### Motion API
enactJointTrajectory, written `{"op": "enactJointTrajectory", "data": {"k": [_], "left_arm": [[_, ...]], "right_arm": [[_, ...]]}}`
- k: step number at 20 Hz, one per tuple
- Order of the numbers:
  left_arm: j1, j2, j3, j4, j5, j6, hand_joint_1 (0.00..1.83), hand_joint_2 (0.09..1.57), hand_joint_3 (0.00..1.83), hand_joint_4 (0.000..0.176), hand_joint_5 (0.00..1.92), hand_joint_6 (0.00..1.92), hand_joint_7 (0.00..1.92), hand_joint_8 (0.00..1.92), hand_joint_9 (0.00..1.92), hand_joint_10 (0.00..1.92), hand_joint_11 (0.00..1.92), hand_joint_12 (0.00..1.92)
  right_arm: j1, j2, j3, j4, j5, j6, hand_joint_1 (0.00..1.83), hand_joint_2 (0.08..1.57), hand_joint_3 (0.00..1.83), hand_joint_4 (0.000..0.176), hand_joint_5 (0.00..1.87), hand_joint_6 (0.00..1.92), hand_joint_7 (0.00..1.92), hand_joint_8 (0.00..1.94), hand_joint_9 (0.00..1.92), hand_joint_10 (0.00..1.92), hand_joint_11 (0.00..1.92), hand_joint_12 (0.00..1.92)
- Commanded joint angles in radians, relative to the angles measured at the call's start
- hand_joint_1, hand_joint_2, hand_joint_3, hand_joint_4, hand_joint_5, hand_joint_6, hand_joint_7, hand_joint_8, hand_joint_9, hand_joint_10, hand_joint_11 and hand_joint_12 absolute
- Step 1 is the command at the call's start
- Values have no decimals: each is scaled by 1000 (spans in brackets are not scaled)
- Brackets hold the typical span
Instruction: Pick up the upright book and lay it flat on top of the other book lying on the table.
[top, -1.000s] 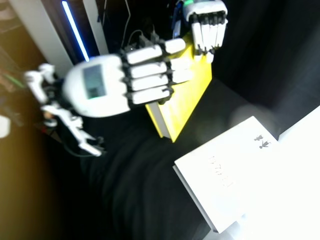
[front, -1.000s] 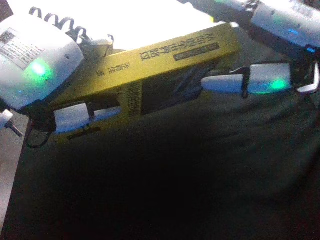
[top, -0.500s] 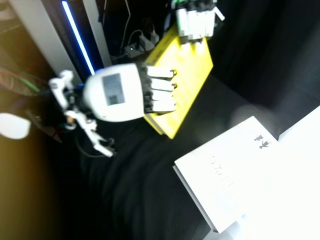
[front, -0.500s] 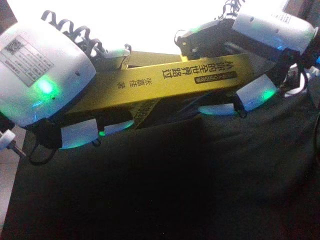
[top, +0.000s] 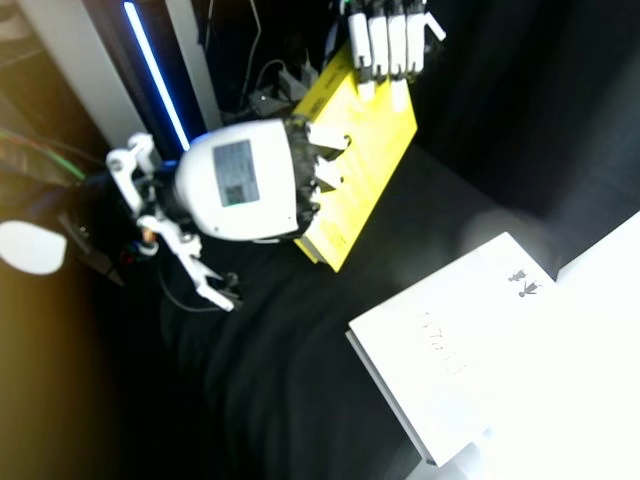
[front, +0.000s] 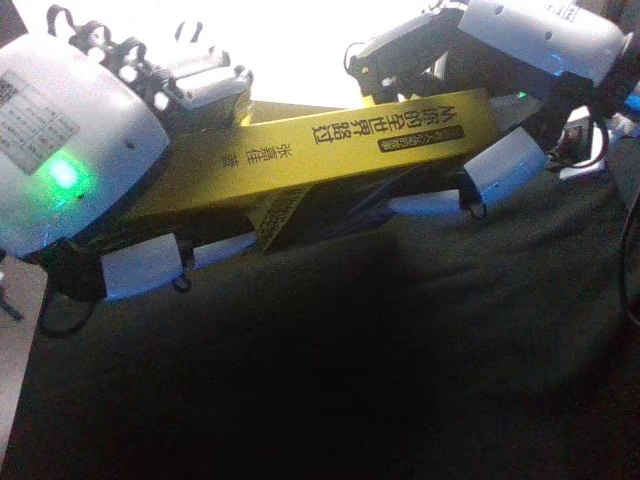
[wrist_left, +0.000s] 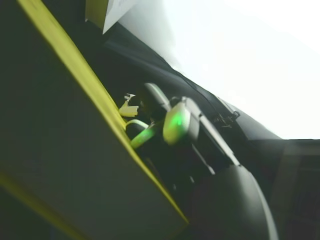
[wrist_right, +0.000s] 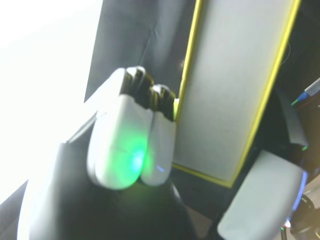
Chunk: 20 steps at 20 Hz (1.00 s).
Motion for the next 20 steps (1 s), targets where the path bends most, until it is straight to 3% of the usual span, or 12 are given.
{"op": "enactJointTrajectory", "data": {"k": [1, 2, 3, 4, 7, 10, 13, 14, 17, 18, 19, 20], "left_arm": [[-8, 18, -2, -12, -200, 2, 616, 1121, 0, 54, 30, 959, 51, 887, 34, 890, 10, 1012], [-3, 21, -5, -17, -205, 2, 534, 1011, 0, 130, 7, 238, 14, 155, 12, 62, 0, 40], [0, 24, -7, -22, -207, 2, 534, 1011, 0, 130, 7, 238, 14, 155, 12, 62, 0, 40], [5, 28, -9, -27, -211, 2, 569, 903, 0, 171, 0, 12, 0, 5, 0, 2, 0, 1], [51, 64, -28, -75, -260, 16, 542, 893, 0, 176, 0, 0, 0, 0, 0, 0, 0, 0], [105, 102, -52, -141, -305, 60, 552, 931, 7, 176, 0, 0, 0, 0, 0, 0, 0, 0], [143, 113, -58, -199, -314, 71, 501, 943, 10, 152, 0, 0, 0, 0, 0, 0, 0, 0], [155, 113, -58, -214, -316, 71, 507, 930, 3, 171, 0, 0, 0, 0, 0, 0, 0, 0], [173, 108, -59, -231, -311, 70, 560, 936, 5, 154, 0, 0, 0, 0, 0, 0, 0, 0], [177, 103, -58, -234, -309, 70, 570, 946, 9, 155, 0, 0, 0, 0, 0, 0, 0, 0], [179, 93, -55, -234, -306, 70, 605, 963, 13, 175, 0, 0, 0, 0, 0, 0, 0, 0], [179, 87, -54, -234, -299, 70, 587, 980, 19, 176, 0, 0, 0, 0, 0, 0, 0, 0]], "right_arm": [[12, 15, 3, 40, 84, -10, 1574, 724, 918, 176, 1540, 1921, 1732, 1941, 1832, 1921, 1859, 1921], [13, 19, 1, 44, 86, -10, 1590, 723, 980, 176, 1577, 1921, 1759, 1941, 1855, 1921, 1871, 1921], [13, 23, -1, 48, 89, -10, 1590, 723, 980, 176, 1577, 1921, 1759, 1941, 1855, 1921, 1871, 1921], [13, 29, -5, 51, 94, -10, 1633, 681, 1053, 176, 1598, 1921, 1788, 1941, 1871, 1921, 1884, 1921], [13, 54, -21, 60, 111, -10, 1635, 651, 1114, 176, 1604, 1921, 1789, 1941, 1870, 1921, 1891, 1921], [13, 92, -44, 69, 139, -10, 1642, 542, 1220, 176, 1383, 1921, 1691, 1941, 1826, 1921, 1863, 1921], [18, 131, -63, 84, 165, -11, 1706, 550, 1284, 176, 1675, 1921, 1831, 1941, 1913, 1921, 1919, 1921], [31, 137, -62, 85, 165, -11, 1697, 573, 1302, 176, 1716, 1921, 1858, 1941, 1919, 1921, 1921, 1921], [89, 156, -66, 85, 154, -56, 1657, 579, 1238, 176, 1718, 1921, 1863, 1941, 1919, 1921, 1921, 1921], [111, 164, -73, 91, 126, -102, 1624, 608, 1187, 176, 1729, 1921, 1877, 1941, 1921, 1921, 1921, 1921], [146, 170, -72, 91, 83, -149, 1630, 643, 1109, 176, 1734, 1921, 1908, 1941, 1921, 1921, 1921, 1921], [171, 172, -65, 91, 42, -176, 1661, 643, 1101, 176, 1704, 1921, 1894, 1941, 1921, 1921, 1921, 1921]]}}
